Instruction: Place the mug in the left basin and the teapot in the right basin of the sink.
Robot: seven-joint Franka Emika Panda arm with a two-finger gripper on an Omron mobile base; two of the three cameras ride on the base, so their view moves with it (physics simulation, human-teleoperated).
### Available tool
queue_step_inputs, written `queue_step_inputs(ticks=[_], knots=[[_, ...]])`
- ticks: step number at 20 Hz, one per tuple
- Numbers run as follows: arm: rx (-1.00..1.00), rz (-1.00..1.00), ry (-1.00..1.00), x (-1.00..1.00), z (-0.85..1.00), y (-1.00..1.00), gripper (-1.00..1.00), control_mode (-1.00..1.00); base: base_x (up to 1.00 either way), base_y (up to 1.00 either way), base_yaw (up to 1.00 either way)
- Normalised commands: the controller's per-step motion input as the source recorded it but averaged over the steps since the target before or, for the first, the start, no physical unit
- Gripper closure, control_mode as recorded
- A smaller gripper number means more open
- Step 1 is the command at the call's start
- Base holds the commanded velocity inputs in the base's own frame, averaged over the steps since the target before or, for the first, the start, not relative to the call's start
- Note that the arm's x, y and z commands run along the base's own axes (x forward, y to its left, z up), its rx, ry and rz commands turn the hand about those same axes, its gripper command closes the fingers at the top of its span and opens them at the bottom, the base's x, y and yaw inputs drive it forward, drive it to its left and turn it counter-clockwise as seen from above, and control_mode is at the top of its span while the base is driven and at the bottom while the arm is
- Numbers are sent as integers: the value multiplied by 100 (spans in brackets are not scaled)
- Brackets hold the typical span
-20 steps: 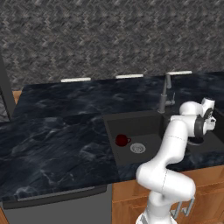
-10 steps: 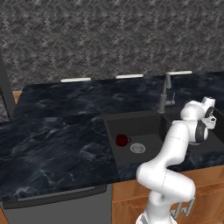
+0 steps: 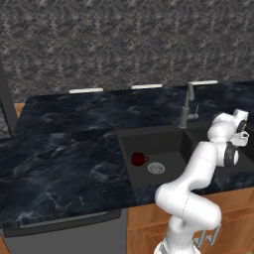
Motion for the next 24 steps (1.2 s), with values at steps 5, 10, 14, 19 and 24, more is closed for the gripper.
queue_step_inputs(ticks=[5, 10, 14, 19, 24], knots=[[1, -3, -9, -14, 25, 0, -100, -100, 0, 0, 0], [0, -4, -20, -17, 32, 11, -100, -100, 0, 0, 0], [0, -1, -19, -31, 25, 15, -100, -100, 0, 0, 0], [-1, -1, -7, -30, 12, 28, -100, -100, 0, 0, 0], [-11, -3, 0, -6, -1, 40, -100, -100, 0, 0, 0]])
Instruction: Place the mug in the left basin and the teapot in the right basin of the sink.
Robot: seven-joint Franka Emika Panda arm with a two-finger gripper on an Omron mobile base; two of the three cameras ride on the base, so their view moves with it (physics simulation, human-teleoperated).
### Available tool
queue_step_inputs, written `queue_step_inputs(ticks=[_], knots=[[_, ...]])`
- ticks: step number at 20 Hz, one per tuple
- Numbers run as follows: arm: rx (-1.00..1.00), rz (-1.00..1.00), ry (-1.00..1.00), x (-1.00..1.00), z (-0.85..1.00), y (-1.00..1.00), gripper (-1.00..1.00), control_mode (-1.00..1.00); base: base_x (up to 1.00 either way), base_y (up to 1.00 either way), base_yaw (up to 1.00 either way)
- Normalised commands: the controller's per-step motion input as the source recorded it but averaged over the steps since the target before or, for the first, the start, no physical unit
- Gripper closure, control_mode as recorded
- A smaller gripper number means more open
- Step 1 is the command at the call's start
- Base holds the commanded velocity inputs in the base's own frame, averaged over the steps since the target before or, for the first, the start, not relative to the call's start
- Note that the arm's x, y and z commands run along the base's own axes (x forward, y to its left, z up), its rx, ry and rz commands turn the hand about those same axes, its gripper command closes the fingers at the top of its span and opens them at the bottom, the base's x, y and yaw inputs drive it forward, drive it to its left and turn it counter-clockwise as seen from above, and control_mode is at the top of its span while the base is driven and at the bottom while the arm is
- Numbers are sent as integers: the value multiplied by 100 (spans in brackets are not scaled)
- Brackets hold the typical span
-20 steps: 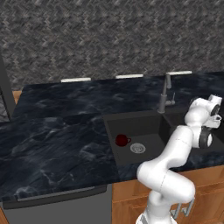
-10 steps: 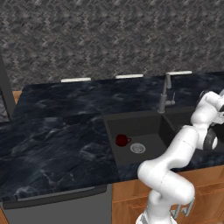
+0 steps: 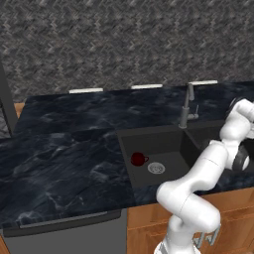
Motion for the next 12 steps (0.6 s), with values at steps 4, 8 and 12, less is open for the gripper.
queue_step_inputs(ticks=[4, 8, 12], knots=[[-13, -3, -1, -1, 3, 41, -100, -100, 0, 0, 0], [-8, -4, 0, -20, 17, 31, -100, -100, 0, 0, 0], [-2, -3, 1, -32, 18, 25, -100, -100, 0, 0, 0]])
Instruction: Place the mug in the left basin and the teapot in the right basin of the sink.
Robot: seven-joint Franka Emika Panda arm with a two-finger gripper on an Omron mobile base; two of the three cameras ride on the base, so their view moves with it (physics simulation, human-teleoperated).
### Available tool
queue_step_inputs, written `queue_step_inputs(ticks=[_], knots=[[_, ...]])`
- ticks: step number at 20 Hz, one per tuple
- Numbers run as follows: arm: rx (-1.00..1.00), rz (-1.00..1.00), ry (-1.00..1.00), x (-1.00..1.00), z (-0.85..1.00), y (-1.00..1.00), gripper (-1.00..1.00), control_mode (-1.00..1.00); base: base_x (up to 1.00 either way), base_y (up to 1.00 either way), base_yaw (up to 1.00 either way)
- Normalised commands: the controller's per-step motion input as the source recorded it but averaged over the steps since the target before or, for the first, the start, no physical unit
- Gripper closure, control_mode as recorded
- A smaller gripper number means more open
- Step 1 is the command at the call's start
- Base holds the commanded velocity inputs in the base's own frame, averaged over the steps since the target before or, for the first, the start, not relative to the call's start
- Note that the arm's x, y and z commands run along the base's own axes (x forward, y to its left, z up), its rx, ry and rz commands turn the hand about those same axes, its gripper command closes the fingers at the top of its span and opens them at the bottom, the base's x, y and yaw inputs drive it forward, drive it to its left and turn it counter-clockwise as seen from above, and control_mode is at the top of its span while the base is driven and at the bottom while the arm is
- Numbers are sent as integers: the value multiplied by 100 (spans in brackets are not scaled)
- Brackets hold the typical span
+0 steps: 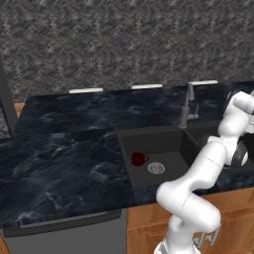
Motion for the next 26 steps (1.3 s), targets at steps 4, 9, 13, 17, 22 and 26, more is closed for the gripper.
queue_step_inputs(ticks=[4, 9, 13, 17, 22, 26], knots=[[0, -2, 3, -41, 14, 21, -100, -100, 0, 0, 0], [0, -1, 7, -44, 7, 30, -100, -100, 0, 0, 0], [0, 0, 8, -43, 7, 35, -100, -100, 0, 0, 0], [0, 0, 7, -41, 10, 38, -100, -100, 0, 0, 0], [0, 0, 1, -43, 12, 37, -100, -100, 0, 0, 0], [-5, 0, 0, -46, 13, 35, -100, -100, 0, 0, 0]])
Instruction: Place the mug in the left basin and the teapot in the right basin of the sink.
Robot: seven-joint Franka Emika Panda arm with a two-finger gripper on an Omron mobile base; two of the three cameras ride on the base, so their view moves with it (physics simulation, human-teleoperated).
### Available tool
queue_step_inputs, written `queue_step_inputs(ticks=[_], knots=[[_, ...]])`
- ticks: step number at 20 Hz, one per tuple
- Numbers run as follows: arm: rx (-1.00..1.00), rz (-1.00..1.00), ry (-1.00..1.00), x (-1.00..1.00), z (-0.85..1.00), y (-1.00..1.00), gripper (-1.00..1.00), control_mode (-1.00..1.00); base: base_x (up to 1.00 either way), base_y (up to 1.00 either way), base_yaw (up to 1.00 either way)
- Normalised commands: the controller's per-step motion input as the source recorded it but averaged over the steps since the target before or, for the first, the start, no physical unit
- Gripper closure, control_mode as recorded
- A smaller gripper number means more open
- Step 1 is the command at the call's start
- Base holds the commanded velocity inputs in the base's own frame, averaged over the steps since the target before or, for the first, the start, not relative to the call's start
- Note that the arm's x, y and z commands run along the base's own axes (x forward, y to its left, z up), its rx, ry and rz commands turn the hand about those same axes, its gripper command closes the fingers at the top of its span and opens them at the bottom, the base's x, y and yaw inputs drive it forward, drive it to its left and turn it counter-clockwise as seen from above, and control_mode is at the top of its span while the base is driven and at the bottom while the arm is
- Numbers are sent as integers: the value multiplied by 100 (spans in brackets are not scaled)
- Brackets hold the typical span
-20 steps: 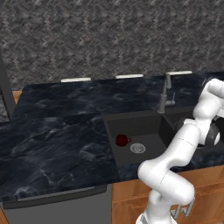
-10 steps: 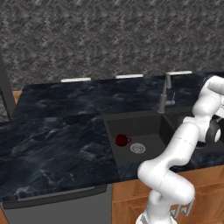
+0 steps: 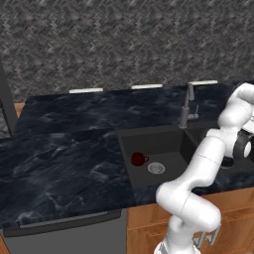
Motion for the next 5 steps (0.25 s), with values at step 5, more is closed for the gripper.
queue_step_inputs(ticks=[5], knots=[[-15, 0, -2, -48, 8, 39, -100, -100, 0, 0, 0]])
